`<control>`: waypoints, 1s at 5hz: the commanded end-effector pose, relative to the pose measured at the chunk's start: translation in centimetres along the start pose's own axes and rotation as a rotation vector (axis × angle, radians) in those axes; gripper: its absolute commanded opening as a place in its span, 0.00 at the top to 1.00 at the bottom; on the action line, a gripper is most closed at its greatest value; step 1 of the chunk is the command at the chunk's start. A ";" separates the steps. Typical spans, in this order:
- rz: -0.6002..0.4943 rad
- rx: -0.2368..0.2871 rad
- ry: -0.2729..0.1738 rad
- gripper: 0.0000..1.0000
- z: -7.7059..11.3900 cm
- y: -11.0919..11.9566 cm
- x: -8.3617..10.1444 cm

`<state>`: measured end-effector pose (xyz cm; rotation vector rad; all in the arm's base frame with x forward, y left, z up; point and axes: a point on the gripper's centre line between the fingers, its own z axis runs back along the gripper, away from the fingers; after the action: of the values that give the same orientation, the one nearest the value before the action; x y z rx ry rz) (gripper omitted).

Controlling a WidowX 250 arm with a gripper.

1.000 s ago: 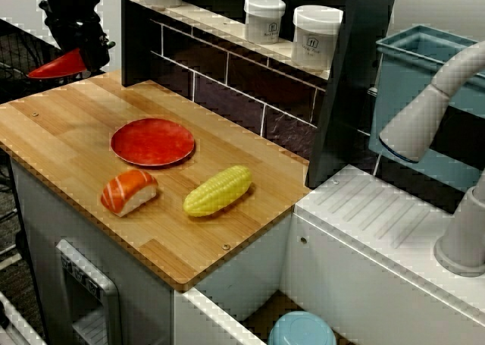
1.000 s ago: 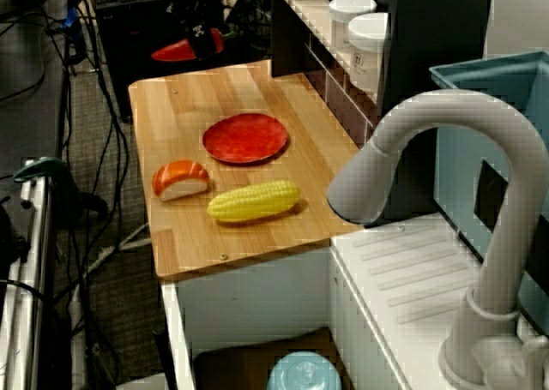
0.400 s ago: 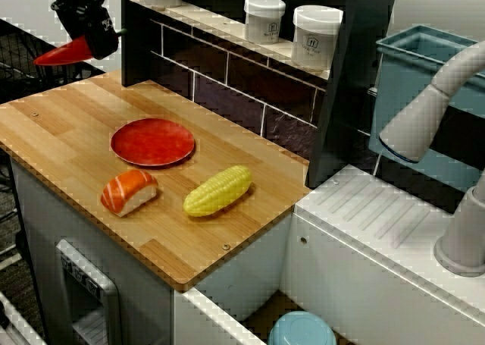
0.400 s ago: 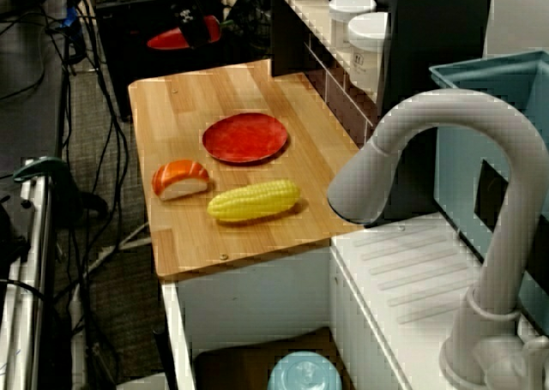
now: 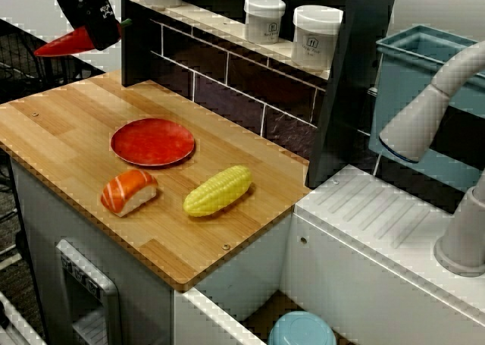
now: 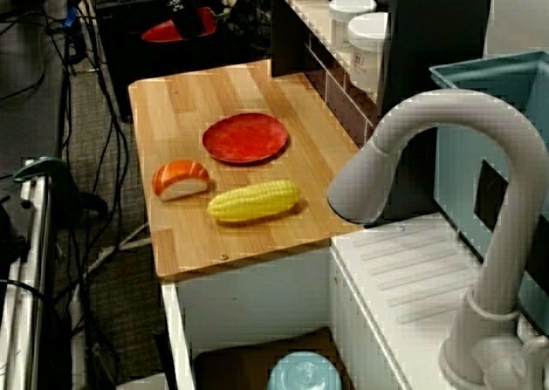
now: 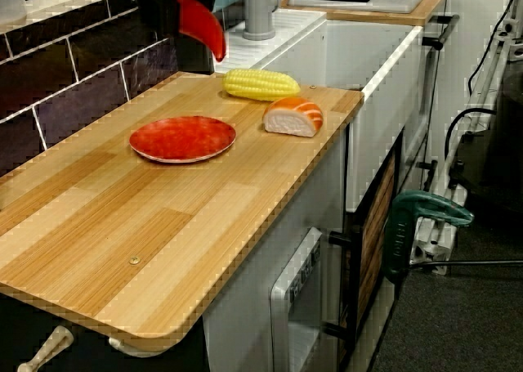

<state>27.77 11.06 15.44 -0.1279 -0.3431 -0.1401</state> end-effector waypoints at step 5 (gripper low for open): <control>-0.292 -0.174 0.141 1.00 0.0 -3.1 1.3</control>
<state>28.29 7.37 14.96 -0.2619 -0.1749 -0.4526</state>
